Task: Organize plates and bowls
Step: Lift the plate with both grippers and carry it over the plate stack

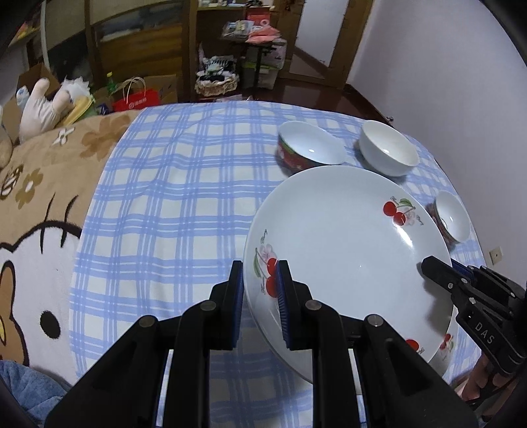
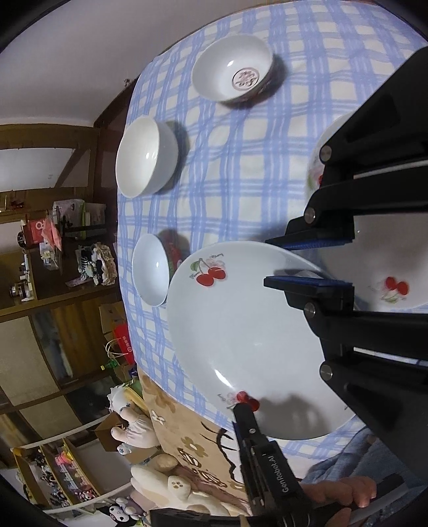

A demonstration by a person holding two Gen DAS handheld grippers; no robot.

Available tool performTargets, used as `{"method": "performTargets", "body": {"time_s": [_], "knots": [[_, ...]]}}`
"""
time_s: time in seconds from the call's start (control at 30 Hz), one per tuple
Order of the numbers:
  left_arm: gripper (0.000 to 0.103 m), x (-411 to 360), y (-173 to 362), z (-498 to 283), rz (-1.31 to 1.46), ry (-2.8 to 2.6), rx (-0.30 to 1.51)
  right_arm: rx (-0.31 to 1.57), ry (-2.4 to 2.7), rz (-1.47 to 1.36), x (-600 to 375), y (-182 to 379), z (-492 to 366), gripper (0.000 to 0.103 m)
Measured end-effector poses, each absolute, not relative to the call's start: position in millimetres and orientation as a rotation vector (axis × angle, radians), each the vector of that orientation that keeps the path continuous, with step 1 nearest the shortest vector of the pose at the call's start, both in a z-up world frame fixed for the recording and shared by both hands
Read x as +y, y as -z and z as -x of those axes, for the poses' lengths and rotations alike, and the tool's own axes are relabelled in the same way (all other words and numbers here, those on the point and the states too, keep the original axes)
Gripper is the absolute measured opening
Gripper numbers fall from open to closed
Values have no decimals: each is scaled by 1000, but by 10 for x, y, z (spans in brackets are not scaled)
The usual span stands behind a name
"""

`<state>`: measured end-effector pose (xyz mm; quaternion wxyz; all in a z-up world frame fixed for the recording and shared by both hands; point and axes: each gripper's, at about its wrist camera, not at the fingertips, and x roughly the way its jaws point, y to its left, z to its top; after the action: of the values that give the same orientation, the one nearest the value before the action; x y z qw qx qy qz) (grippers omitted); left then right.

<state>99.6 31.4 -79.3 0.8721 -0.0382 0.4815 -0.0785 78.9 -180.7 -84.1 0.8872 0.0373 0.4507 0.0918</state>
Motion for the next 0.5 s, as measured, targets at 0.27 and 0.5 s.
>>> {"method": "performTargets", "body": {"time_s": [0.27, 0.5], "knots": [[19, 70, 731, -793, 46, 218, 1002, 924, -152, -80, -2002, 749, -512, 16], [19, -167, 699, -640, 9, 259, 992, 909, -107, -90, -2223, 667, -278, 16]]}}
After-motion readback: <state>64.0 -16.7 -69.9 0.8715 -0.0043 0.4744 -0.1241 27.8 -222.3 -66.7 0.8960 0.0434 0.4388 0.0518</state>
